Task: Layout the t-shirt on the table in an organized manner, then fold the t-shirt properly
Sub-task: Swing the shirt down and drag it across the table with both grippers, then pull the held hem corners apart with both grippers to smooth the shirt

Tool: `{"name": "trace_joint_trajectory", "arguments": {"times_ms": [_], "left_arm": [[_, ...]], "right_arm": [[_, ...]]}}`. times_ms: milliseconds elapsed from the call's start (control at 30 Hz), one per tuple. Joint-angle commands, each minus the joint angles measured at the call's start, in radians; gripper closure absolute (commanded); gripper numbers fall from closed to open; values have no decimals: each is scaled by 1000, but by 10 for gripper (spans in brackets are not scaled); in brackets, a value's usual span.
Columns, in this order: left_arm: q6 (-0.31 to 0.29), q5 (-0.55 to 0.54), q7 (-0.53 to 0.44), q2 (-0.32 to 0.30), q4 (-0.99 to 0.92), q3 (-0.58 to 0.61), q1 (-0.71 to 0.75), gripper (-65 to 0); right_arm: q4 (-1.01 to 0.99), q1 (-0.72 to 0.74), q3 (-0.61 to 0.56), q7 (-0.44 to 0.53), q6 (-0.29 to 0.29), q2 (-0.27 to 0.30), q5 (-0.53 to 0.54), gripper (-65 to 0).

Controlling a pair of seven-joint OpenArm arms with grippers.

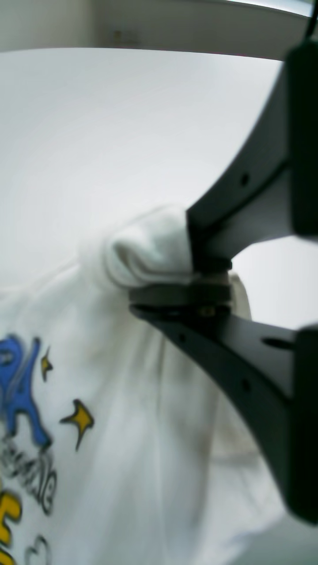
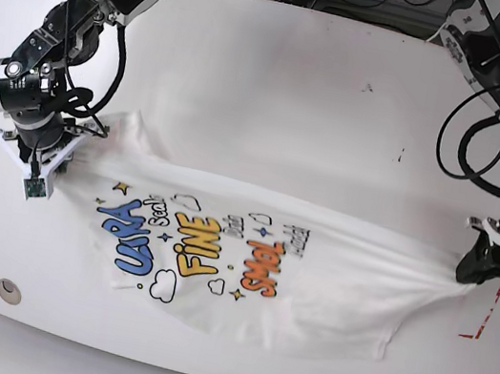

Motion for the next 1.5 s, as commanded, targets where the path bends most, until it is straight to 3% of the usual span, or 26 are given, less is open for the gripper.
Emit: {"name": "trace_joint_trajectory", "arguments": {"times_ms": [0, 300, 533, 1467], "left_arm": [[0, -33, -25, -32, 18, -19, 37, -1], [0, -97, -25, -40, 18, -74, 187, 0], [0, -130, -25, -84, 18, -75, 259, 0], [0, -128, -25, -170, 16, -71, 538, -4]], "right_arm": [[21, 3, -8, 28, -1, 1, 14, -2], [19, -96, -9, 24, -1, -23, 14, -2], [16, -184, -26, 27, -1, -48, 14, -2], [16, -380, -40, 36, -1, -57, 12, -3]]}}
